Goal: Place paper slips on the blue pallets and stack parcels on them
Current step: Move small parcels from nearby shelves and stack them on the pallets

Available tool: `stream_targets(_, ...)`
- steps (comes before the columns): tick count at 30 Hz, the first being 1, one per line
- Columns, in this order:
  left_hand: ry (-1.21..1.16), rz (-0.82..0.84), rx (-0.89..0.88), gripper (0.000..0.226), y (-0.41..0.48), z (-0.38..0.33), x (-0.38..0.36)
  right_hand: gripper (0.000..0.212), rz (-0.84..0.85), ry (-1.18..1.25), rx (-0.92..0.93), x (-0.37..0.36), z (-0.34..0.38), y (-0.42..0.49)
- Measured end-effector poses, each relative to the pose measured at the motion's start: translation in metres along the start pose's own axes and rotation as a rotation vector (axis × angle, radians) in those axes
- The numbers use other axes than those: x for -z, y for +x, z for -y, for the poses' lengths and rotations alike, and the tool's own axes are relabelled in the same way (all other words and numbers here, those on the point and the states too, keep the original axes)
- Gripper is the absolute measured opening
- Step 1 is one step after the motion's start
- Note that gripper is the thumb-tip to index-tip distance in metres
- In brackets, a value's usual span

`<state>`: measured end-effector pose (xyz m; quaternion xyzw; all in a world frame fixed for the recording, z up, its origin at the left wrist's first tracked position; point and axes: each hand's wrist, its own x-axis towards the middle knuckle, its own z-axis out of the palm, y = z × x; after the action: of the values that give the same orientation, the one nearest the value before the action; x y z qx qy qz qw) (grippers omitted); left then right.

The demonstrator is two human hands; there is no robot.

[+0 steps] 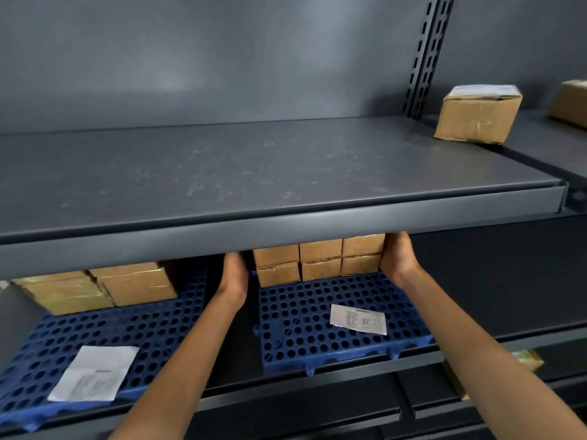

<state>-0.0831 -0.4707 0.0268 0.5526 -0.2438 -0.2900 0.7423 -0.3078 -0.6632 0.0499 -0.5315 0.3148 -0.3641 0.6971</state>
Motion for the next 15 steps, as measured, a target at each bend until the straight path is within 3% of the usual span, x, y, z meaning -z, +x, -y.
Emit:
stream_targets(7,0.002,-0.017,0.151,0.052,0.002,-0.002,-0.022,0.042,0.012,-0.059,-0.158,0.006,-0.005,0.015)
stream_targets(15,0.128,0.011,0.164,0.047,0.005,-0.003,-0.023,0.042,0.060,-0.076,-0.207,0.017,0.000,0.020)
